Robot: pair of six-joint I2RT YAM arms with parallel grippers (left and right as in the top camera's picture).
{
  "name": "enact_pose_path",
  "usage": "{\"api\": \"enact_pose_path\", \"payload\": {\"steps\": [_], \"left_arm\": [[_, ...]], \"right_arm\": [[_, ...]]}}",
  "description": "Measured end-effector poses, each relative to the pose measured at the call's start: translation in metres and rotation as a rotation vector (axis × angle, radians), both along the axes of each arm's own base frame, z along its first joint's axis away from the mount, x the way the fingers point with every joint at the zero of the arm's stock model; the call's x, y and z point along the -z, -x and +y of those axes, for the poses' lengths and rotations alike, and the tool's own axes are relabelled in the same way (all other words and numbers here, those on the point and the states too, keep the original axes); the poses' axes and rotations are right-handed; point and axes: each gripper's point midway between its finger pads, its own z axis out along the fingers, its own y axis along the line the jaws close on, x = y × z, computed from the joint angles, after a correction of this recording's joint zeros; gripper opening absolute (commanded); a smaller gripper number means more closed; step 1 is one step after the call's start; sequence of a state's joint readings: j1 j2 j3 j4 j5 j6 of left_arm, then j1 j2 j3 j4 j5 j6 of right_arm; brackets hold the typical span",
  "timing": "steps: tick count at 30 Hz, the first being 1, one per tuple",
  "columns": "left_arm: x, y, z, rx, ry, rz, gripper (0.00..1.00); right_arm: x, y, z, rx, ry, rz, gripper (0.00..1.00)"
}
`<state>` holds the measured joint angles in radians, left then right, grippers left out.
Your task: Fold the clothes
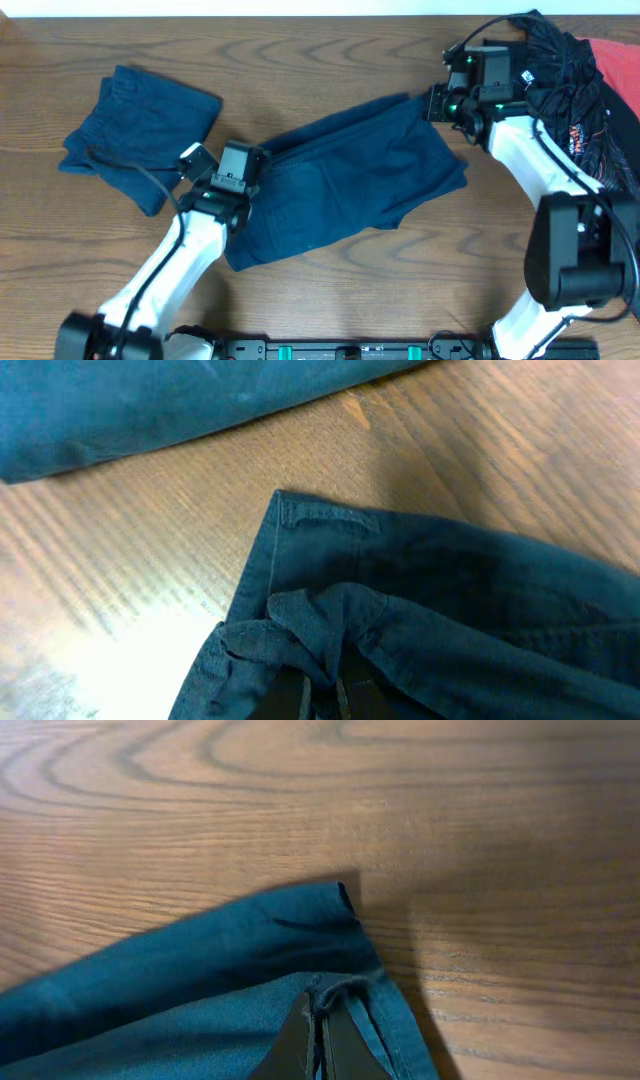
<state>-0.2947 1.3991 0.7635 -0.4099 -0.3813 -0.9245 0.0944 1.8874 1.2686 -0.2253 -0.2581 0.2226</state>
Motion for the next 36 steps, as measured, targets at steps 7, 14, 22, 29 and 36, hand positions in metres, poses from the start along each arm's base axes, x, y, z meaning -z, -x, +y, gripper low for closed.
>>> {"api": "enact_pose_path", "payload": {"steps": [7,14,22,29,36], "left_arm": [[0.007,-0.013,0.018,-0.05,-0.042,-0.022,0.47],[-0.017,-0.036,0.031,0.017,-0.116,-0.107,0.51],[-0.052,-0.032,0.003,0.216,-0.022,-0.142,0.51],[-0.013,-0.022,-0.018,0.307,0.071,-0.001,0.51],[0.036,-0.012,-0.022,0.319,0.089,0.158,0.5]], "right_arm": [[-0.01,-0.023,-0.005,0.028,0.022,-0.107,0.29],[-0.022,-0.019,-0.014,0.046,0.033,-0.101,0.52],[-0.007,0.068,-0.061,0.12,0.072,0.266,0.28],[0.031,0.099,-0.05,0.058,0.094,0.378,0.25],[0.082,0.13,-0.04,0.01,0.113,0.478,0.21]]}}
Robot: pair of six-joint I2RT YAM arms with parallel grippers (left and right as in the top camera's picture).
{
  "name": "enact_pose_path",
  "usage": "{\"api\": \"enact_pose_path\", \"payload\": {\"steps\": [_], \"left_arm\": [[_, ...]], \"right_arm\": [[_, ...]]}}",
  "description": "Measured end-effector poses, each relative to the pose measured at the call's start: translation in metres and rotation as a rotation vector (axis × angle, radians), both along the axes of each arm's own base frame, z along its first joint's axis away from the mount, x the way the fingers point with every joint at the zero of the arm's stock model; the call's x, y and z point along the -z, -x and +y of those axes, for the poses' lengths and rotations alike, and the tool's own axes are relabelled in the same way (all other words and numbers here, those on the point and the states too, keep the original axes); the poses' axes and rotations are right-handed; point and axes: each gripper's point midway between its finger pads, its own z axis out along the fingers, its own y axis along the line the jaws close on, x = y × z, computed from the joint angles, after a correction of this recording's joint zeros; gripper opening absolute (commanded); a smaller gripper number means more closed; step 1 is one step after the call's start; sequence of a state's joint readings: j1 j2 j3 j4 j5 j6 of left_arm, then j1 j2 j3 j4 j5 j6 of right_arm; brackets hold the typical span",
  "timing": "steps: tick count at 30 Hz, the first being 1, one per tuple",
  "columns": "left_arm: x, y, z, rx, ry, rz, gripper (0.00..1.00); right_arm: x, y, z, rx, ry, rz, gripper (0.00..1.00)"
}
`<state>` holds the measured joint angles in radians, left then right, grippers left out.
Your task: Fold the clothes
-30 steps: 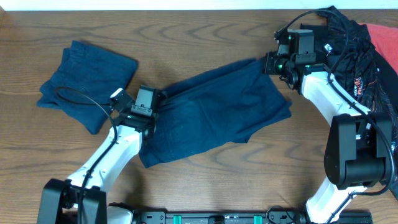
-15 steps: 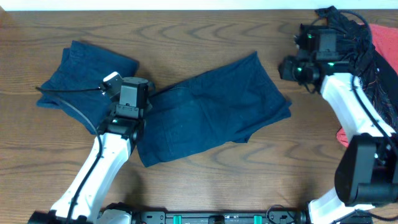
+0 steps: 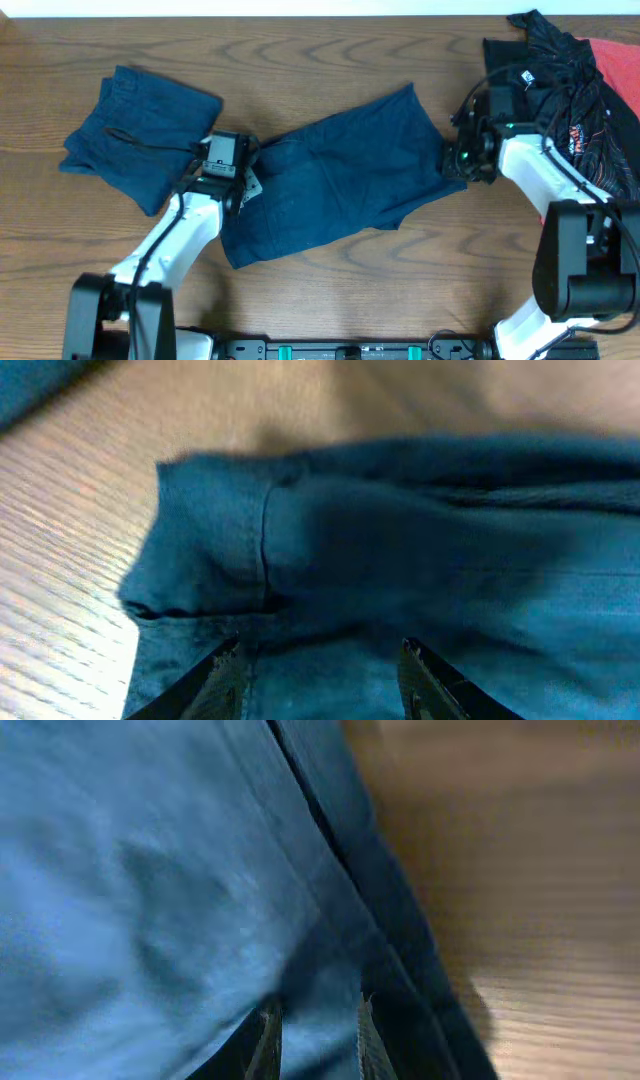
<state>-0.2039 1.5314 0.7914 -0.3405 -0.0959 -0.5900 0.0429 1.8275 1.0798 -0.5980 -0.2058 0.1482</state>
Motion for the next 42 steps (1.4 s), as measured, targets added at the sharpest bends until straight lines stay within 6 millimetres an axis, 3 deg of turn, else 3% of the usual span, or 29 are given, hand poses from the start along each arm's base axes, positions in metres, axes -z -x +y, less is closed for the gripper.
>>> {"api": "enact_pose_path", "payload": {"steps": [2,4,11,19,21,23,28,30,31,33,36,39,42], "left_arm": [[0.009,0.002,0.0,0.005,-0.003,0.028,0.51],[0.013,0.002,-0.001,0.008,-0.002,0.035,0.51],[0.007,-0.02,-0.006,0.041,0.007,-0.052,0.51],[0.001,-0.042,-0.016,0.126,0.002,-0.142,0.51],[-0.003,-0.047,-0.021,0.16,0.013,-0.167,0.52],[-0.003,-0.047,-0.025,0.195,0.013,-0.166,0.59],[-0.003,-0.024,-0.025,0.249,0.009,-0.089,0.75],[-0.016,-0.015,-0.024,0.261,0.008,-0.087,0.84],[-0.023,-0.011,-0.024,0.264,0.01,-0.092,0.87],[-0.038,-0.005,-0.023,0.267,0.014,-0.109,0.91],[-0.043,0.002,-0.021,0.266,0.019,-0.099,0.93],[-0.032,0.004,-0.02,0.262,0.049,-0.059,0.93],[-0.01,0.007,-0.017,0.242,0.11,0.012,0.93]], "right_arm": [[0.013,0.009,-0.003,0.004,0.016,0.025,0.21],[0.013,0.009,-0.008,0.025,0.04,0.014,0.22],[0.016,0.024,-0.02,0.128,0.097,0.068,0.11],[0.016,0.087,-0.048,0.387,0.252,0.323,0.12],[0.016,0.096,-0.055,0.438,0.295,0.351,0.13],[0.016,0.099,-0.06,0.471,0.321,0.354,0.15],[0.014,0.096,-0.065,0.493,0.345,0.325,0.24],[0.01,0.091,-0.067,0.488,0.351,0.299,0.54],[0.005,0.086,-0.068,0.479,0.352,0.278,0.63],[-0.011,0.071,-0.068,0.46,0.34,0.212,0.65],[-0.055,0.037,-0.063,0.412,0.288,0.046,0.63],[-0.095,0.013,-0.054,0.354,0.228,-0.095,0.63],[-0.118,0.009,-0.046,0.296,0.185,-0.162,0.63]]}}
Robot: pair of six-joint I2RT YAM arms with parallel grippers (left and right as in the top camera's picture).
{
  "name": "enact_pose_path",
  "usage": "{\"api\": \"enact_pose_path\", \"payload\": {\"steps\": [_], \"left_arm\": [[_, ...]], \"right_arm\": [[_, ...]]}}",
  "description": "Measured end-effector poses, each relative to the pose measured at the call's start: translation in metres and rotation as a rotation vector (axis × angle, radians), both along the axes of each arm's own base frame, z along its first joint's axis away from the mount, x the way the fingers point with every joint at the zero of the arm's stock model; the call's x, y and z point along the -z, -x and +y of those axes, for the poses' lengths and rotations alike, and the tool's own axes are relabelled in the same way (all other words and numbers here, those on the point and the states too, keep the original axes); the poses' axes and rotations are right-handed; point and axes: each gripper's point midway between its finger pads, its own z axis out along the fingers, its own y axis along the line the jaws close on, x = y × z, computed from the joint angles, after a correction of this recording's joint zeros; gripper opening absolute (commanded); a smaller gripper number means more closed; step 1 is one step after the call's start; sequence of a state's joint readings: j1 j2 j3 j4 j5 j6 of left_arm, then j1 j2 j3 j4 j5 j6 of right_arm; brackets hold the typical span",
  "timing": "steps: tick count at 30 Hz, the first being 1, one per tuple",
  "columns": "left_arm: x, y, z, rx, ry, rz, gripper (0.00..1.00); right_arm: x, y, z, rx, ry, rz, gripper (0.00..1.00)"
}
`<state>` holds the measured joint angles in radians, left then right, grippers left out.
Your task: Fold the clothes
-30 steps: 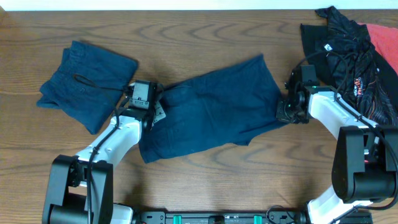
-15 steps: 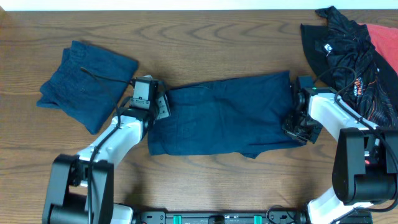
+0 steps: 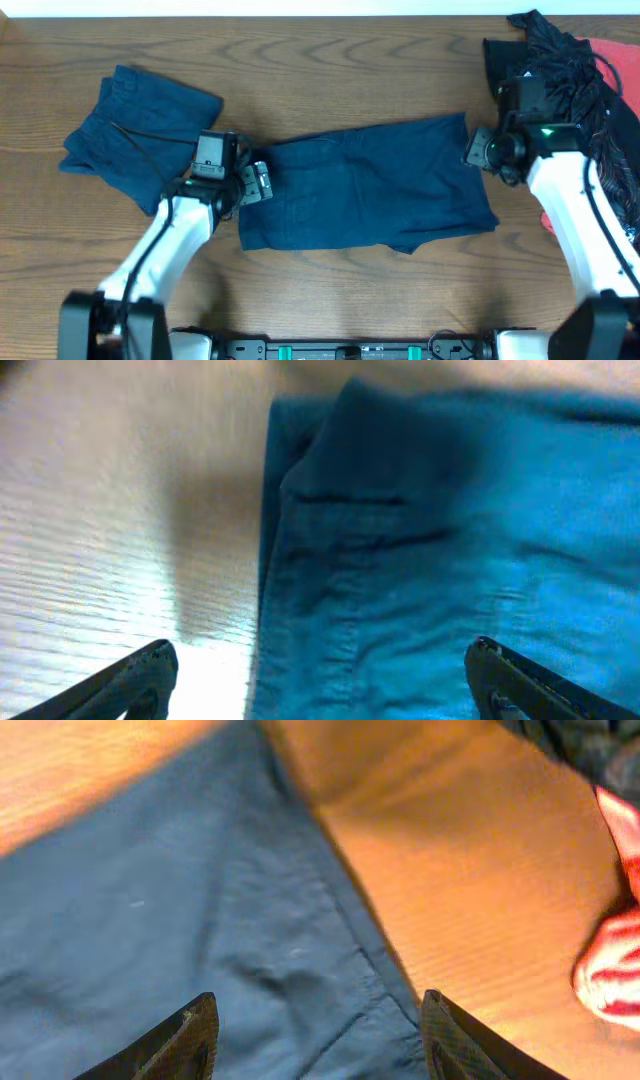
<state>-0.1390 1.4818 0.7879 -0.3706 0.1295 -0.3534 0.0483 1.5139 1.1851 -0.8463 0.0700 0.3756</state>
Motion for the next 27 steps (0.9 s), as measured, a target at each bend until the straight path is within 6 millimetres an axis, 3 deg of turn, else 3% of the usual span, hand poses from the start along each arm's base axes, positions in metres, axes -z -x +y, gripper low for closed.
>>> {"api": "enact_pose_path", "payload": {"steps": [5,8,12,15,16,17,21,27], "left_arm": [[0.031,0.007,0.004,-0.021,0.122,0.117,0.91],[0.031,0.002,-0.002,-0.007,0.21,0.115,0.86],[0.028,-0.001,-0.024,0.055,0.336,0.12,0.71],[0.031,0.004,-0.037,0.082,0.401,0.154,0.4],[0.033,0.007,-0.04,0.093,0.411,0.168,0.11],[0.035,0.009,-0.042,0.093,0.419,0.182,0.06],[0.04,0.017,-0.046,0.094,0.443,0.219,0.06],[0.034,0.026,-0.044,0.079,0.449,0.249,0.06]], "right_arm": [[0.002,0.009,0.007,-0.05,-0.018,0.035,0.62],[0.003,0.011,0.008,-0.064,-0.023,0.043,0.6],[0.001,0.007,0.015,-0.102,-0.049,0.028,0.56],[-0.001,0.002,0.028,-0.174,-0.088,0.002,0.5],[-0.003,0.001,0.035,-0.211,-0.108,-0.01,0.43],[-0.004,0.0,0.04,-0.242,-0.117,-0.015,0.38],[-0.007,0.001,0.069,-0.381,-0.157,-0.036,0.02],[0.007,0.004,0.103,-0.498,-0.192,-0.004,0.01]]}}
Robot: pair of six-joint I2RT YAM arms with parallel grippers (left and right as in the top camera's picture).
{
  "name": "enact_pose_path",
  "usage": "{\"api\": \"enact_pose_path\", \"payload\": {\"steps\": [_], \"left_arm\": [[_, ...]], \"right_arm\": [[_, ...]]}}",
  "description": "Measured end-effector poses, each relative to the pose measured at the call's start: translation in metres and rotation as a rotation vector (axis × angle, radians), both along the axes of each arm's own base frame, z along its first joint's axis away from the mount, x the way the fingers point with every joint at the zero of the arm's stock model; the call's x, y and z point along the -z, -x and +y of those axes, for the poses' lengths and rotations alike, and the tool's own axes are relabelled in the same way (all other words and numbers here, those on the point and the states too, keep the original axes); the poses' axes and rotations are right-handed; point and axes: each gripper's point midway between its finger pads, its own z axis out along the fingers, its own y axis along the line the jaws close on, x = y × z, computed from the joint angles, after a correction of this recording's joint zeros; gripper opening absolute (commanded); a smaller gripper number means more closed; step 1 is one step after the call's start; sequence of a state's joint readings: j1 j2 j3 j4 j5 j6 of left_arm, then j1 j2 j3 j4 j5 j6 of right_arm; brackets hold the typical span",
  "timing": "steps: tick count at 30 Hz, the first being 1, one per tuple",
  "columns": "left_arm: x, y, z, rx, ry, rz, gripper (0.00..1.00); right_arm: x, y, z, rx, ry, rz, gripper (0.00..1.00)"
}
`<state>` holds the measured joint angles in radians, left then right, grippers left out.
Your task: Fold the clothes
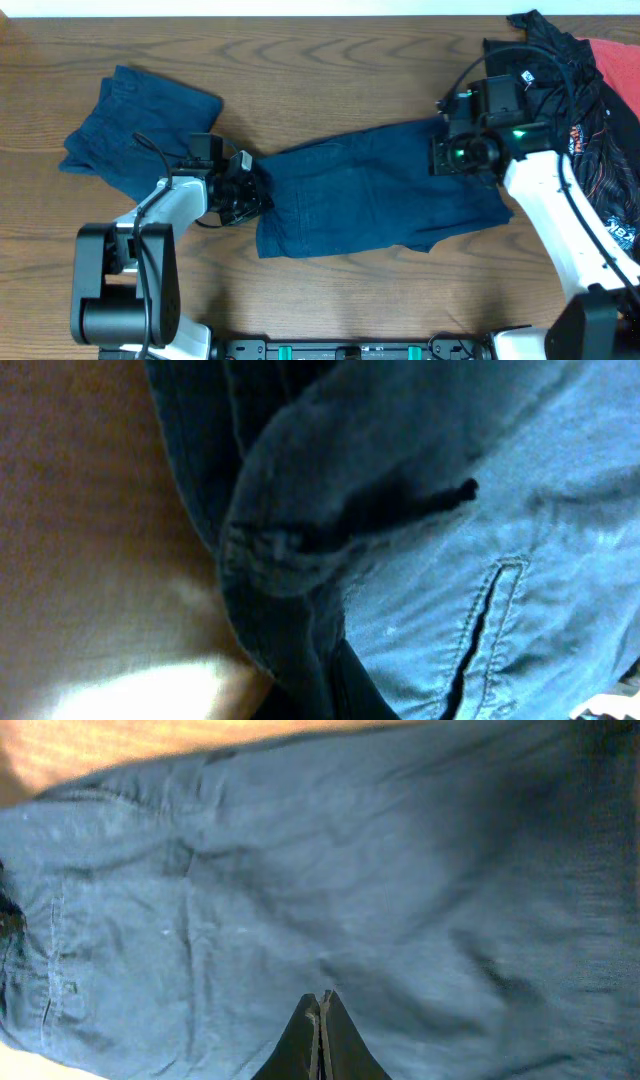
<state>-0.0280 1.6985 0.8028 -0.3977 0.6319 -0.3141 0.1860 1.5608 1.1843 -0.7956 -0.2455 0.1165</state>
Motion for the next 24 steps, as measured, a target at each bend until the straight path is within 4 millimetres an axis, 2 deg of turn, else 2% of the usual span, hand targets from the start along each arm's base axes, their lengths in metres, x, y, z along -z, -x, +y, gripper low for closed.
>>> {"api": "enact_pose_path", "payload": {"steps": [5,13,20,22,24], "left_arm": [[-0.027,0.003,0.001,-0.002,-0.002,-0.029,0.06],[-0.095,-0.014,0.0,-0.004,0.004,-0.22,0.06],[-0.128,-0.015,-0.003,-0.036,0.041,-0.295,0.06],[-0.138,-0.014,-0.004,-0.044,0.056,-0.312,0.06],[-0.15,-0.017,-0.005,-0.051,0.069,-0.34,0.06]], "right_arm": [[0.025,0.004,0.033,-0.092,-0.034,0.062,0.01],[0.075,0.023,0.092,-0.246,-0.056,0.167,0.01],[0.116,0.047,0.155,-0.373,-0.11,0.225,0.01],[0.123,0.053,0.174,-0.404,-0.137,0.224,0.01],[0.121,0.053,0.191,-0.427,-0.163,0.188,0.01]]}}
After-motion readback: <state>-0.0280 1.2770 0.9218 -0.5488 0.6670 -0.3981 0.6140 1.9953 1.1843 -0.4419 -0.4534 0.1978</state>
